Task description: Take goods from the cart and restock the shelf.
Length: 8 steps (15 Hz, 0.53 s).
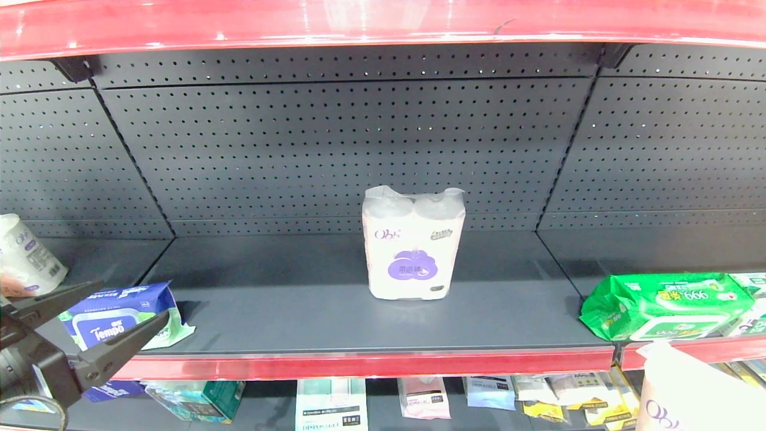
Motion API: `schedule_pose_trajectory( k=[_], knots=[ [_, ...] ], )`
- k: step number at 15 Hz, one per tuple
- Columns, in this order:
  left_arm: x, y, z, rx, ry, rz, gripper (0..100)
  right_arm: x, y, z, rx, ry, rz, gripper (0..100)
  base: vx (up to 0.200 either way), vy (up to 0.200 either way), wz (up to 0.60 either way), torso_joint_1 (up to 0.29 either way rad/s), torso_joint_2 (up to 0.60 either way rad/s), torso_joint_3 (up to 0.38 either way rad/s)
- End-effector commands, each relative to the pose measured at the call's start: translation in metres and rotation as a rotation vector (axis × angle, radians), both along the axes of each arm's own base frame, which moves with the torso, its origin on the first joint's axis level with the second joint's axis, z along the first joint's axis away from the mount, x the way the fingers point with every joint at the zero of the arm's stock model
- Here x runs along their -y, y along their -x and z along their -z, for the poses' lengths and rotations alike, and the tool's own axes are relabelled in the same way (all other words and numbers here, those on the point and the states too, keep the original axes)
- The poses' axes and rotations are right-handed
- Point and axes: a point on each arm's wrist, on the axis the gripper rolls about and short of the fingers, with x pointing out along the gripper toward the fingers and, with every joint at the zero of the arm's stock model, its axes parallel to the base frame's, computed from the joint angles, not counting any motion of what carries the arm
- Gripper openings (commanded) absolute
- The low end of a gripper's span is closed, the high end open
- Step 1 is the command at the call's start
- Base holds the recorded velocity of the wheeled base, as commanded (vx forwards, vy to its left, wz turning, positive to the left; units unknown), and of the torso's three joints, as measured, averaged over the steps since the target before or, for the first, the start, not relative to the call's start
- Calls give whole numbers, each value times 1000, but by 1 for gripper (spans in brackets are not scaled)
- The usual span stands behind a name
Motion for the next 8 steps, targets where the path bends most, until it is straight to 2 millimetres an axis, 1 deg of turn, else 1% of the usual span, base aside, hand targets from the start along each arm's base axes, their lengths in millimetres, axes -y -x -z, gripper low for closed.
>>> schedule_pose_trajectory(
  k=[1, 8],
  knots=[
    [0, 0, 0, 0, -1, 2, 100, 0, 0, 0, -1, 1, -1, 0, 0, 0, 0, 0, 0, 0],
    [0, 0, -1, 6, -1, 2, 100, 0, 0, 0, -3, 1, -3, 0, 0, 0, 0, 0, 0, 0]
  ],
)
